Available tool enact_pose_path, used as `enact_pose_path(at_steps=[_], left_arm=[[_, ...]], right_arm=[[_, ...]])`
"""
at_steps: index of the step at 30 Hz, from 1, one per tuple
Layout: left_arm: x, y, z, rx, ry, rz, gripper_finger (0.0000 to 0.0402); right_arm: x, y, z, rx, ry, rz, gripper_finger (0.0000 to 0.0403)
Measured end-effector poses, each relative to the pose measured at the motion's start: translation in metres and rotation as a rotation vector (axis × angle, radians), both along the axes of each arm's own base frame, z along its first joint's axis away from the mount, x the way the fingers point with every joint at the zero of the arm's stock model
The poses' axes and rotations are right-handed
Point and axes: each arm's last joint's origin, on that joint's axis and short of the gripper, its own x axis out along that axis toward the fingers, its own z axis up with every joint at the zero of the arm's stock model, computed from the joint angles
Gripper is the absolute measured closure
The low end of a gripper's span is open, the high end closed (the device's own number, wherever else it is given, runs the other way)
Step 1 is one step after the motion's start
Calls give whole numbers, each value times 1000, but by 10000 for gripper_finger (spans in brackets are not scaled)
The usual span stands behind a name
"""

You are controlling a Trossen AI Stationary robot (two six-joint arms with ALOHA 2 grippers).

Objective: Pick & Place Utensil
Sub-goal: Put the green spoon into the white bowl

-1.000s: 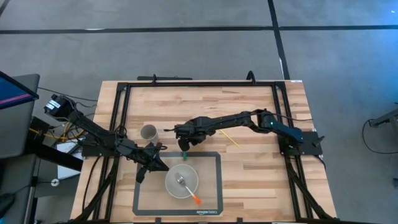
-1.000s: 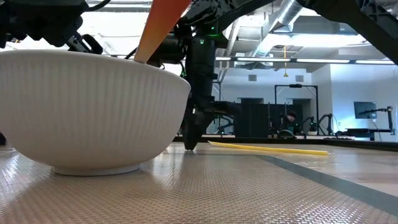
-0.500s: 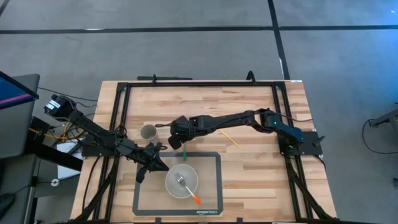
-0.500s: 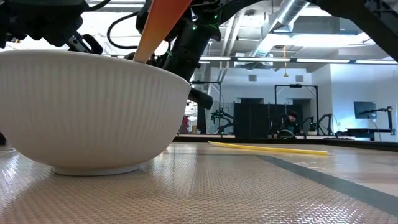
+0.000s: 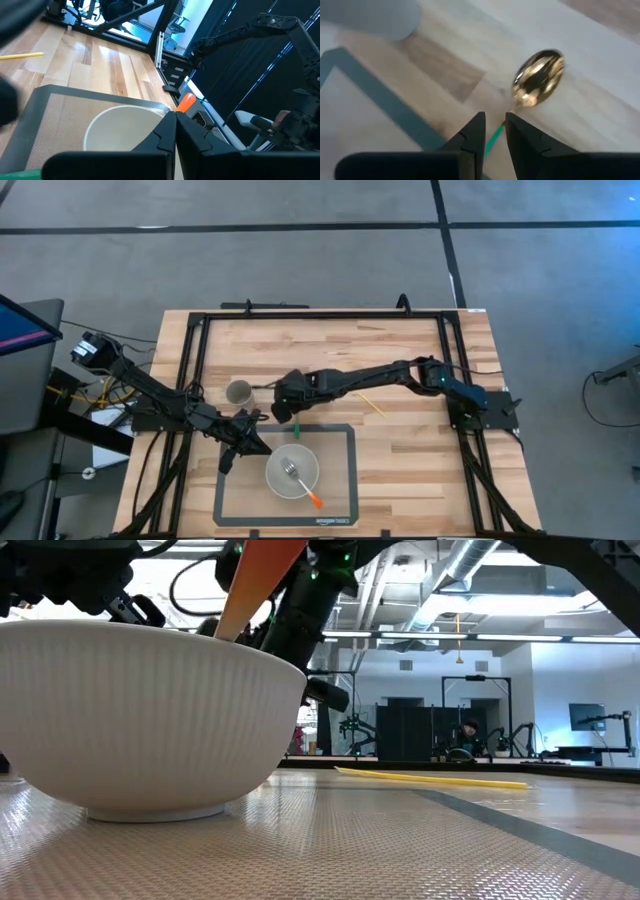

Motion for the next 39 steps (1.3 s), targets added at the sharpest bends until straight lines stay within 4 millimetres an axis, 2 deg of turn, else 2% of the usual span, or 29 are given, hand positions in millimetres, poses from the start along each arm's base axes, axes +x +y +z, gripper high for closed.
enact_pose_path(at_steps=[4, 10, 13, 17, 19, 24, 30, 36, 39], left_arm=[[0, 0, 0, 0, 0, 0, 394], [0, 0, 0, 0, 0, 0, 394], [0, 0, 0, 0, -1, 0, 394], [0, 0, 0, 0, -1, 0, 394], [0, 0, 0, 0, 0, 0, 394], [0, 0, 1, -2, -3, 0, 394], [0, 0, 1, -2, -3, 0, 394], [0, 0, 1, -2, -3, 0, 394], [0, 0, 1, -2, -3, 0, 394]], right_arm=[[-1, 12, 0, -77, -3, -5, 334], [-1, 13, 1, -101, -15, -65, 334], [2, 13, -11, -98, 0, -67, 334], [5, 14, -39, -84, 55, -54, 334], [7, 13, -44, -84, 52, -57, 334], [5, 10, -47, -76, 74, -93, 334], [5, 9, -54, -107, 111, -31, 338], [6, 9, -52, -115, 108, 12, 389], [8, 9, -47, -127, 112, 46, 392]])
